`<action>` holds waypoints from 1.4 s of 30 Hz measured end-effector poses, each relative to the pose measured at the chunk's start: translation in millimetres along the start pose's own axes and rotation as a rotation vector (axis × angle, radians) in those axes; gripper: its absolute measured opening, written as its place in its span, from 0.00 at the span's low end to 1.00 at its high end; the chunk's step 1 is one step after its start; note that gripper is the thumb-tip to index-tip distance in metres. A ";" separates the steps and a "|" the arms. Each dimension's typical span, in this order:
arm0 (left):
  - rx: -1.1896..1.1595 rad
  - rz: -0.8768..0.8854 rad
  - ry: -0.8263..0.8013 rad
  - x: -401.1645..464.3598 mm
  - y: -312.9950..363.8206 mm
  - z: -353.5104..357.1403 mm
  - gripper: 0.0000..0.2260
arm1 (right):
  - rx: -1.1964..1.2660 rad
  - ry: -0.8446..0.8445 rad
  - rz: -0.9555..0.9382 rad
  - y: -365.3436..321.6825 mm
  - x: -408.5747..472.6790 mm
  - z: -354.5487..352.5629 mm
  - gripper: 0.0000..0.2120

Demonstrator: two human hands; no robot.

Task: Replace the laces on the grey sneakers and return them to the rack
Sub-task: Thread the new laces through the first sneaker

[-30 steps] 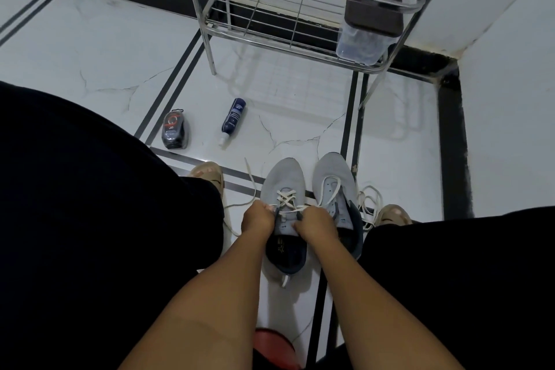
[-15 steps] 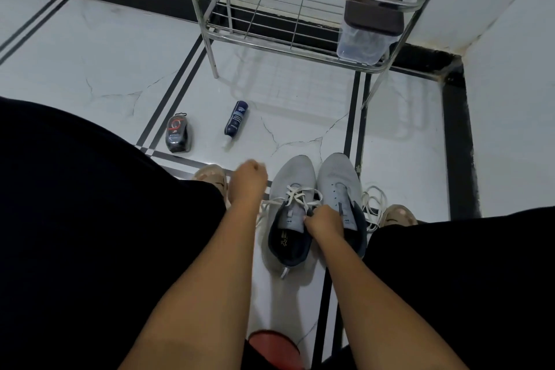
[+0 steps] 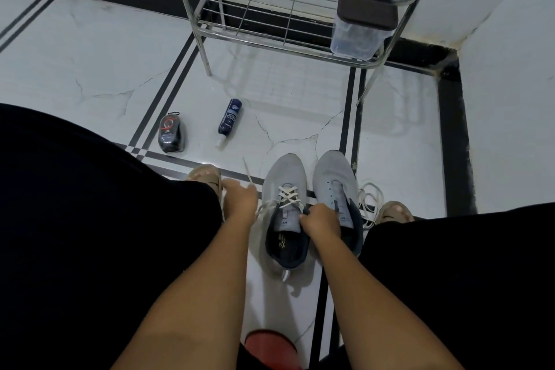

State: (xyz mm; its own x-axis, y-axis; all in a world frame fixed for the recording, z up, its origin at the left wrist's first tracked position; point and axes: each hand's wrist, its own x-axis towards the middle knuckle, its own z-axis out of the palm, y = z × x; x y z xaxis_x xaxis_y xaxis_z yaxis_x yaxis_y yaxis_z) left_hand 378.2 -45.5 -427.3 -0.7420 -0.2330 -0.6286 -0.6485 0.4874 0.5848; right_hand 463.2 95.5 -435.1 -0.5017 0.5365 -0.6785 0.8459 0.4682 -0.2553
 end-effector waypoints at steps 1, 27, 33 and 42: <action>0.225 0.106 -0.089 -8.0 -6.2 6.6 0.13 | -0.002 0.004 0.002 -0.4 -0.3 0.3 0.12; 0.472 0.157 -0.289 -6.3 -0.8 26.8 0.18 | -0.171 0.024 -0.096 3.7 -3.4 -4.8 0.14; -0.028 0.153 -0.427 -30.1 58.8 -9.5 0.09 | -0.017 -0.013 -0.147 -9.5 -7.0 -13.5 0.19; -0.354 0.176 -0.558 -61.5 90.8 -35.9 0.12 | 0.905 -0.217 -0.346 -60.3 -40.6 -68.9 0.10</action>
State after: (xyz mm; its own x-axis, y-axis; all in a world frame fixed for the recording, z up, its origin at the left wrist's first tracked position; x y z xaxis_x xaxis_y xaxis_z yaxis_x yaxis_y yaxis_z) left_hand 358.9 -17.2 -317.2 -0.7043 0.3391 -0.6237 -0.6134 0.1516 0.7751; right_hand 420.1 93.9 -344.7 -0.7793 0.2893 -0.5559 0.5239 -0.1859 -0.8313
